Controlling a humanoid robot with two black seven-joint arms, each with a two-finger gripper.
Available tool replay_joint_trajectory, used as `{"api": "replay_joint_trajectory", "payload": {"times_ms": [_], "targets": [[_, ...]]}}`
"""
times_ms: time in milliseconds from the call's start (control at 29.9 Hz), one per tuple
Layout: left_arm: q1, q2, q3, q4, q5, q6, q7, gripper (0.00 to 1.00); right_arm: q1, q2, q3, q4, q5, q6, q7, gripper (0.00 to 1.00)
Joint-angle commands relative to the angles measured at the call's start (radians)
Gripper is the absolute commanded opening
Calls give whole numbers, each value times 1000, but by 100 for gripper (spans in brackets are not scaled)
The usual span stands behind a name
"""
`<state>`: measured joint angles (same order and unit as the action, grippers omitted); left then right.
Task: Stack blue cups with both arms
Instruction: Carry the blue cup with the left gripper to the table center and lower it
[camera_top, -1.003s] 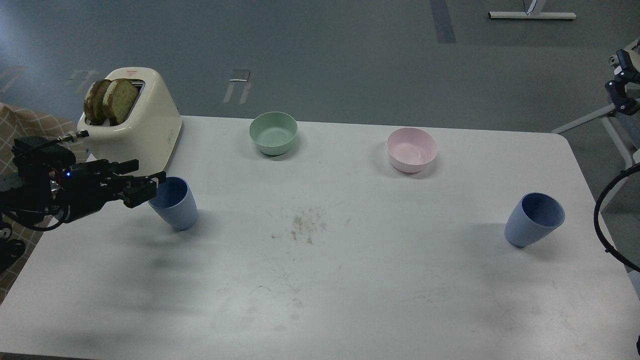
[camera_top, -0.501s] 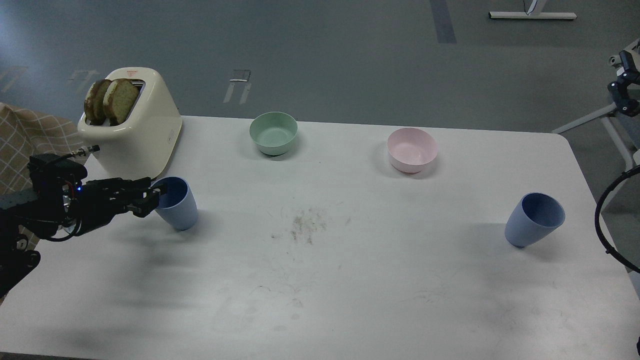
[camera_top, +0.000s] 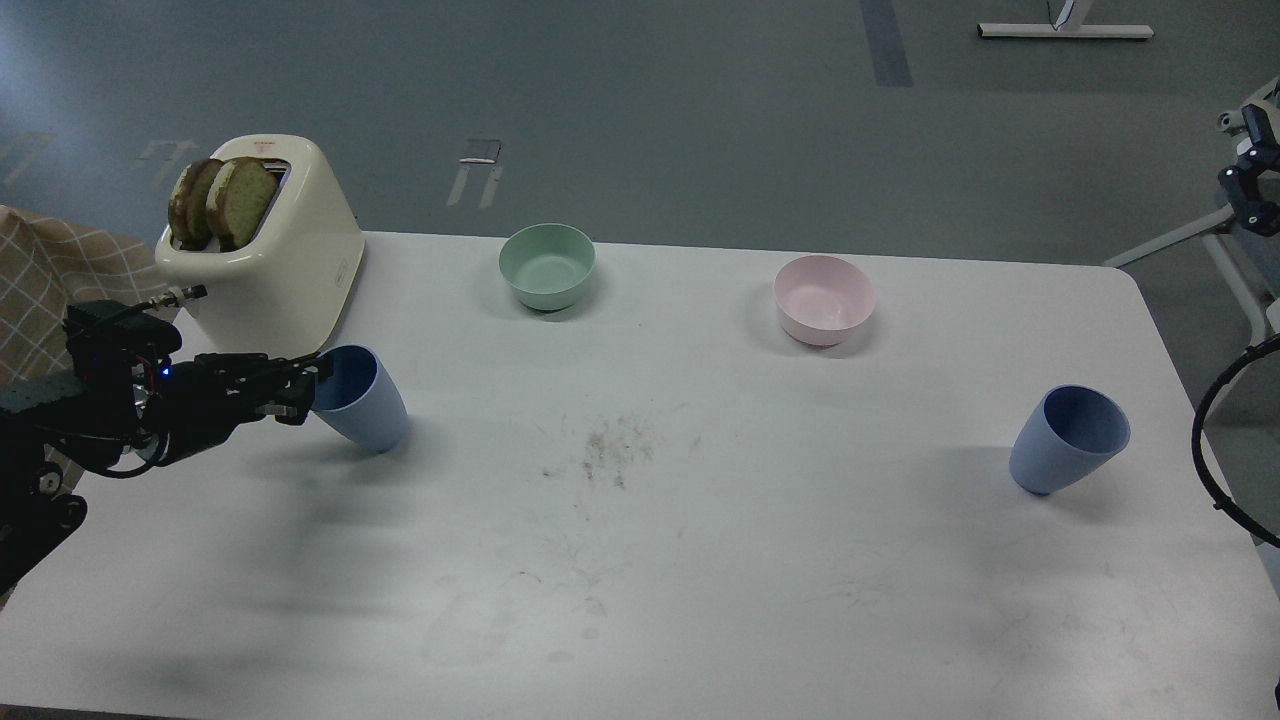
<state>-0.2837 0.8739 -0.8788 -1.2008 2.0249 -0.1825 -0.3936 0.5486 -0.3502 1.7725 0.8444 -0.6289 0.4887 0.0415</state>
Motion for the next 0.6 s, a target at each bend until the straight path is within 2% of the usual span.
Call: {"api": "replay_joint_trajectory", "payload": {"times_ms": [0,167,234,301,334,401,434,501,568], "targets": [[-24,17,0,-46,0,0,-2,0,-10,-1,15,1,0,0,0,100],[-161,57,24,-134,3,-44,-4,0,-12,-33,42,-1,0,0,0,100],[-259,50,78,-193,6,-96,1,0,-16,-46,53,-2,0,0,0,100],[-418,2,188,-249,40,-138,9,0,-30,-53,64,-2,1,0,0,100],[-419,2,188,-249,40,-138,9,0,-30,-53,64,-2,1,0,0,100],[-559,-93,294,-235,58,-146,9,0,-50,-55,80,-2,0,0,0,100],[-586,-114,323,-221,58,-147,10,0,-56,-55,85,-1,0,0,0,100],[-667,-194,424,-145,60,-149,10,0,-64,-67,100,1,1,0,0,100],[-695,-237,464,-113,60,-149,15,0,-65,-73,107,1,1,0,0,100]]}}
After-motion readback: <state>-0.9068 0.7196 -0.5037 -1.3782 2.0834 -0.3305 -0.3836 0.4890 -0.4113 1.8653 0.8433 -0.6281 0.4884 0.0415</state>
